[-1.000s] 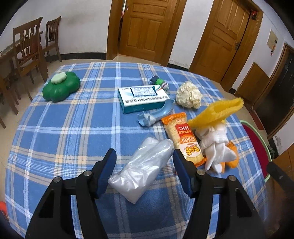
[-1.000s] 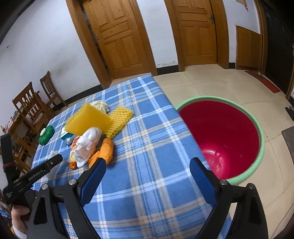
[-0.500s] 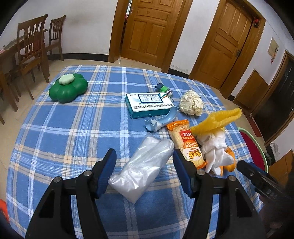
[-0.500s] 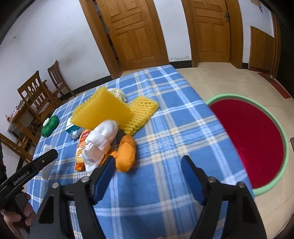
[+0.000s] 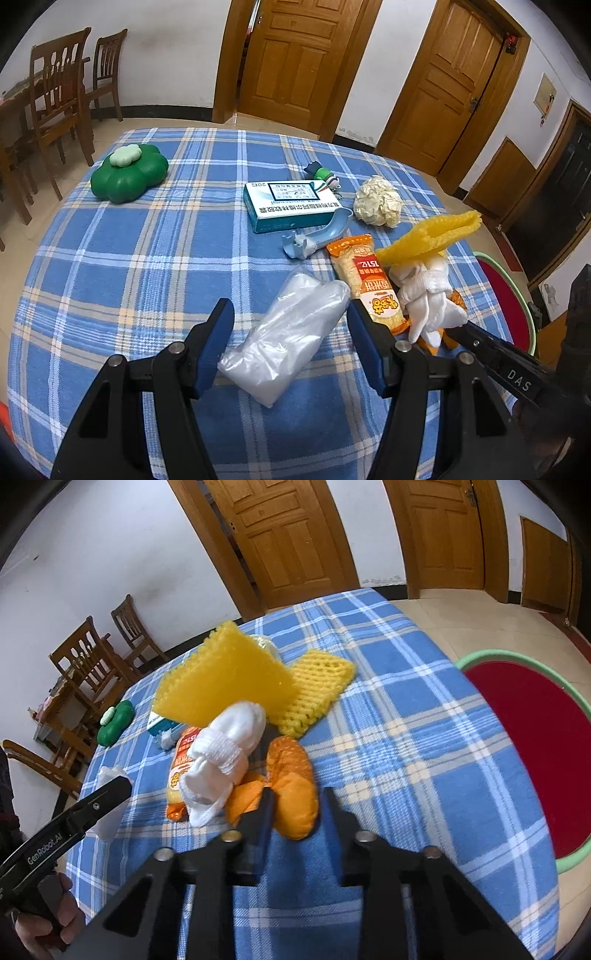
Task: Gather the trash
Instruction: 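Grasp the clear plastic bag with the left tool while the right tool grasps the orange cloth, then carry the plastic bag with the left tool while the right tool carries the orange cloth over the basin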
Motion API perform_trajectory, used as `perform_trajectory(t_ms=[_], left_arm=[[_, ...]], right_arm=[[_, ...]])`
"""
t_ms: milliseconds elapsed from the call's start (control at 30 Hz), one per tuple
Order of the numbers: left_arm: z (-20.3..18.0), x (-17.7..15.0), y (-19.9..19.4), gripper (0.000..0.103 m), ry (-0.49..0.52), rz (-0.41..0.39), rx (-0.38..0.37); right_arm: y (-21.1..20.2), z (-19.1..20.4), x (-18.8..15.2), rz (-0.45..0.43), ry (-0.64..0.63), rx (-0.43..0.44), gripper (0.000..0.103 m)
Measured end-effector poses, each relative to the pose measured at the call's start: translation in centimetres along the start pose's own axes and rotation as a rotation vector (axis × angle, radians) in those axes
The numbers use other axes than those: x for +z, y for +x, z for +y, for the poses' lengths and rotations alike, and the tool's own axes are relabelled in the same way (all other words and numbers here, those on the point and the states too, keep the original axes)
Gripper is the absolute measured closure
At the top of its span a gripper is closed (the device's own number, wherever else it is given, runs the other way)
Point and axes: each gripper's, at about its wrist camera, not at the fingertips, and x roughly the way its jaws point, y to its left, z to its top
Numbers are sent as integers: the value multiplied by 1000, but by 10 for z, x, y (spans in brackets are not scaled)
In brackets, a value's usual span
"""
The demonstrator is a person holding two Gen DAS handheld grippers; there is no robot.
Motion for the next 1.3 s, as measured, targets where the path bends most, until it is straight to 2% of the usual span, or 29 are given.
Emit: perform_trajectory(t_ms=[333, 767, 1300], left_arm=[[-12, 1, -11, 40, 23, -16, -19], [-37, 2, -31, 40, 62, -33, -68], [-89, 5, -41, 40, 153, -25, -141]], right_arm=[[-19, -3, -5, -20, 2, 4, 83], [-68, -16, -12, -106, 32, -12, 83], [-115, -56, -11, -221, 119, -42, 83]])
